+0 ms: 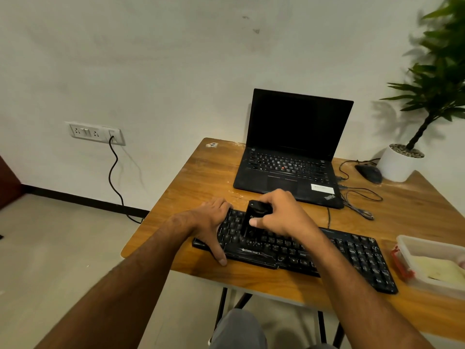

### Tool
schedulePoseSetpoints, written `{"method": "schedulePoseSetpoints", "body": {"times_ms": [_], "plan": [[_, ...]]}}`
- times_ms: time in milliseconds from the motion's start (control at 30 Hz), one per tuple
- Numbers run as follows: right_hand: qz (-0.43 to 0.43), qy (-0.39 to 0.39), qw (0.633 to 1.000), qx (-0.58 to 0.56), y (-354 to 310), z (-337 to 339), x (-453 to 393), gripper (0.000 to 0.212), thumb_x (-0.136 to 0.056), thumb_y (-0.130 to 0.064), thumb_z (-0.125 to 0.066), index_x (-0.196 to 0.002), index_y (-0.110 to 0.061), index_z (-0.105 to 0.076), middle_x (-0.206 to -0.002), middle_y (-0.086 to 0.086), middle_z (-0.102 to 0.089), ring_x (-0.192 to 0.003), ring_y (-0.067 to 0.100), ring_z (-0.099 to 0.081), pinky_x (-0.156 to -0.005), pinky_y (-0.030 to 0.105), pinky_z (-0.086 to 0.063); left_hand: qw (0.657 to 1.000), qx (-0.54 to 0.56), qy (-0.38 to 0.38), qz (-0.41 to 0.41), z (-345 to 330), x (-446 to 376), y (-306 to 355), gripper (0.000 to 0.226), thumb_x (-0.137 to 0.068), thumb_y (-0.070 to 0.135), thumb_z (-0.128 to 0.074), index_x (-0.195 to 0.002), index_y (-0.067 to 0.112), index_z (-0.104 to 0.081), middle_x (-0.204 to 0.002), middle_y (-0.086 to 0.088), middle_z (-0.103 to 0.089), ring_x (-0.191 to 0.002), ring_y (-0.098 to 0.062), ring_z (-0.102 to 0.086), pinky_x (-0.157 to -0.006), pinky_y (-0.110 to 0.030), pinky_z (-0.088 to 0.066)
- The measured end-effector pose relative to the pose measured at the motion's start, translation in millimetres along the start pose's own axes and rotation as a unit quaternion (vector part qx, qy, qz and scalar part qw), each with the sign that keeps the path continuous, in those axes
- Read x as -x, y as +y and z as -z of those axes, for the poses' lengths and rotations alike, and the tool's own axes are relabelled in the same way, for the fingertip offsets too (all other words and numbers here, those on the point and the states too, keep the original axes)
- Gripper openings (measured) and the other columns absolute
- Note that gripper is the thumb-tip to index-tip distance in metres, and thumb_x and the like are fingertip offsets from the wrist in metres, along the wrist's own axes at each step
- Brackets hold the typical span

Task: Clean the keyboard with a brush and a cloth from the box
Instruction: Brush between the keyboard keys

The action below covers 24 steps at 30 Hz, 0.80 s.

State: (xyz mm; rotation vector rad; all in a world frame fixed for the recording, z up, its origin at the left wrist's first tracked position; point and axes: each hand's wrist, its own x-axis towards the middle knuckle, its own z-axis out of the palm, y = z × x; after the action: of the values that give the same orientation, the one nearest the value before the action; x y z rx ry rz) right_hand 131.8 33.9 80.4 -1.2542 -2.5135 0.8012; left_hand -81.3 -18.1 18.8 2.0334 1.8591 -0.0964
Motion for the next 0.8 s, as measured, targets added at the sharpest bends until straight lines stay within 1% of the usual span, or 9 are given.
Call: {"method": "schedulePoseSetpoints", "body": {"times_ms": [100,167,267,333,400,467,567,667,800], "plan": [[-0.008,0.071,0.997,-0.030,8,11,-4,0.026,-0.072,-0.033,-0.089,-0.092,-0.019,-0.076,-0.082,-0.004,-0.072,-0.081,0.012,-0.068,-0.071,0.032,-0.057,0.999,-0.030,-0.004,-0.012,0,-2,2,0.136,-0.048,0.068,-0.096,-0.154,0.021,-0.025,-0.146,0.002,-0.032,-0.134,-0.017,-0.031,-0.122,-0.046,-0.034],[-0.006,0.107,0.993,-0.038,12,15,-5,0.028,-0.068,-0.035,-0.091,-0.087,-0.020,-0.077,-0.077,-0.005,-0.072,-0.076,0.011,-0.069,-0.071,0.036,-0.059,0.999,-0.044,0.000,-0.028,0,-7,8,0.137,-0.049,0.074,-0.092,-0.155,0.021,-0.024,-0.149,0.003,-0.032,-0.135,-0.017,-0.030,-0.123,-0.046,-0.031],[0.016,0.111,0.993,-0.031,18,12,-4,0.028,-0.064,-0.039,-0.092,-0.082,-0.023,-0.078,-0.073,-0.008,-0.072,-0.073,0.006,-0.067,-0.066,0.030,-0.057,0.999,-0.035,0.007,-0.036,-2,-14,17,0.132,-0.050,0.077,-0.090,-0.153,0.023,-0.027,-0.146,0.004,-0.034,-0.134,-0.018,-0.033,-0.121,-0.048,-0.032],[0.044,0.105,0.993,-0.029,23,3,0,0.028,-0.064,-0.041,-0.091,-0.085,-0.026,-0.079,-0.073,-0.013,-0.071,-0.073,0.000,-0.065,-0.064,0.021,-0.050,0.999,-0.029,0.006,-0.037,-4,-16,19,0.132,-0.050,0.074,-0.091,-0.153,0.022,-0.027,-0.145,0.004,-0.035,-0.133,-0.017,-0.034,-0.121,-0.047,-0.034],[0.066,0.110,0.991,-0.032,28,-3,5,0.030,-0.067,-0.042,-0.090,-0.090,-0.027,-0.078,-0.073,-0.016,-0.070,-0.073,-0.002,-0.064,-0.064,0.017,-0.049,0.999,-0.021,0.007,-0.040,-6,-16,18,0.130,-0.051,0.073,-0.092,-0.152,0.024,-0.027,-0.143,0.006,-0.035,-0.132,-0.016,-0.034,-0.119,-0.046,-0.036],[0.067,0.125,0.990,-0.009,32,-3,5,0.030,-0.069,-0.047,-0.087,-0.090,-0.027,-0.078,-0.071,-0.016,-0.069,-0.070,0.000,-0.064,-0.063,0.021,-0.053,0.999,-0.018,0.009,-0.040,-6,-16,18,0.130,-0.050,0.072,-0.092,-0.152,0.025,-0.027,-0.143,0.006,-0.034,-0.133,-0.015,-0.034,-0.119,-0.046,-0.036],[0.077,0.144,0.986,0.037,35,-4,1,0.030,-0.071,-0.053,-0.081,-0.080,-0.025,-0.073,-0.066,-0.012,-0.066,-0.063,0.004,-0.061,-0.058,0.029,-0.053,0.999,-0.020,0.001,-0.030,-5,-17,19,0.133,-0.050,0.070,-0.093,-0.154,0.024,-0.025,-0.146,0.005,-0.033,-0.136,-0.016,-0.032,-0.121,-0.047,-0.034],[0.089,0.108,0.989,-0.054,38,-9,-3,0.020,-0.076,-0.041,-0.084,-0.081,-0.031,-0.068,-0.080,-0.011,-0.067,-0.076,0.005,-0.062,-0.067,0.027,-0.051,0.999,-0.022,-0.001,-0.029,-4,-17,22,0.134,-0.053,0.067,-0.095,-0.156,0.022,-0.023,-0.149,0.004,-0.032,-0.138,-0.017,-0.031,-0.122,-0.046,-0.033],[0.048,0.038,0.972,-0.229,42,-14,-1,0.012,-0.083,-0.023,-0.082,-0.093,-0.023,-0.076,-0.089,-0.004,-0.076,-0.088,0.011,-0.072,-0.083,0.036,-0.058,1.000,-0.013,-0.002,-0.027,-4,-18,21,0.134,-0.052,0.067,-0.095,-0.156,0.023,-0.023,-0.149,0.003,-0.032,-0.138,-0.017,-0.031,-0.122,-0.047,-0.033]]}}
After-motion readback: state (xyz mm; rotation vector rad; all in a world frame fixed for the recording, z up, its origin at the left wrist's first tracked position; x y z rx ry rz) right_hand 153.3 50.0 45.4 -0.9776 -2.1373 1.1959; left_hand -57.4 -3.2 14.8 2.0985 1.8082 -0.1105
